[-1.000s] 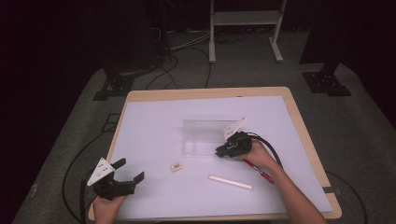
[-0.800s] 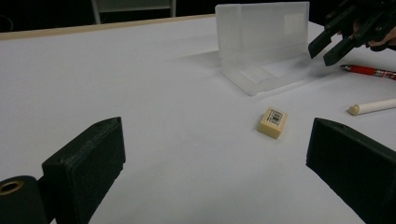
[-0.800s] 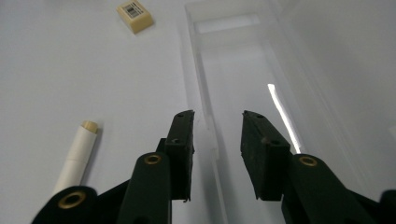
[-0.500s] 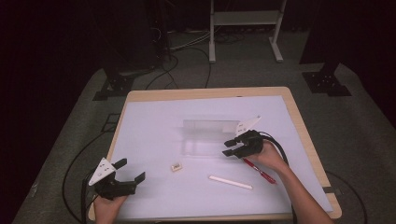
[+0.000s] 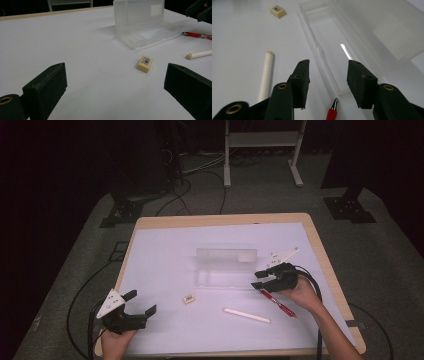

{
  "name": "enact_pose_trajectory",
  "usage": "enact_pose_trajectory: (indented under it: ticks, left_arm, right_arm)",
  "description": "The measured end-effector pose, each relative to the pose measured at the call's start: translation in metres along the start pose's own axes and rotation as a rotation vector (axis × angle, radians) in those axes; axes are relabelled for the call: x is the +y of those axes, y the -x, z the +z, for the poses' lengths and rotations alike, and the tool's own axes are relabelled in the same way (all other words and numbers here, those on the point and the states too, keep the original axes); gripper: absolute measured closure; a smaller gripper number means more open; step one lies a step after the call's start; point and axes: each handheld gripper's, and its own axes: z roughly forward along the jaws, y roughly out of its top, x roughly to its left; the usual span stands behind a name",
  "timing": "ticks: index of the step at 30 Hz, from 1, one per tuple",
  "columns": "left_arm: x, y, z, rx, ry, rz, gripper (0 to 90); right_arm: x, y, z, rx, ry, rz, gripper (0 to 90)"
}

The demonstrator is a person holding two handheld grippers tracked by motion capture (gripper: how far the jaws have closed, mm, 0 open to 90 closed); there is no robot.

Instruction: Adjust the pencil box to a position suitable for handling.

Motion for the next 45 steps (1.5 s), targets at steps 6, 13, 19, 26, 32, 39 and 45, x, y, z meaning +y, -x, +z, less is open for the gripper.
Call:
enact_pose_trajectory:
  ticks: [6,13,19,26,32,39,45]
  left_arm:
    - [0.000,0.000,0.001,-0.001,-0.002,0.002,4.0]
    - [0.000,0.001,0.001,-0.001,-0.005,0.002,4.0]
    - [0.000,0.001,0.001,-0.002,-0.005,0.004,4.0]
    - [0.000,0.001,0.001,-0.001,-0.004,0.006,4.0]
    - [0.000,0.001,0.001,-0.001,-0.003,0.006,4.0]
    - [0.001,0.002,0.002,-0.003,-0.003,0.009,4.0]
    - [0.001,0.001,0.002,-0.003,-0.004,0.011,4.0]
  right_arm:
    - [-0.009,-0.004,-0.007,-0.031,-0.010,0.006,49.8]
    - [-0.023,-0.005,-0.015,-0.055,-0.024,0.045,49.0]
    - [-0.035,-0.006,-0.017,-0.066,-0.038,0.069,49.0]
    - [-0.044,-0.010,-0.018,-0.086,-0.059,0.082,50.6]
    - [-0.052,-0.016,-0.020,-0.097,-0.070,0.094,53.9]
    - [-0.058,-0.021,-0.021,-0.110,-0.086,0.108,58.3]
    - [-0.067,-0.025,-0.020,-0.127,-0.100,0.123,62.5]
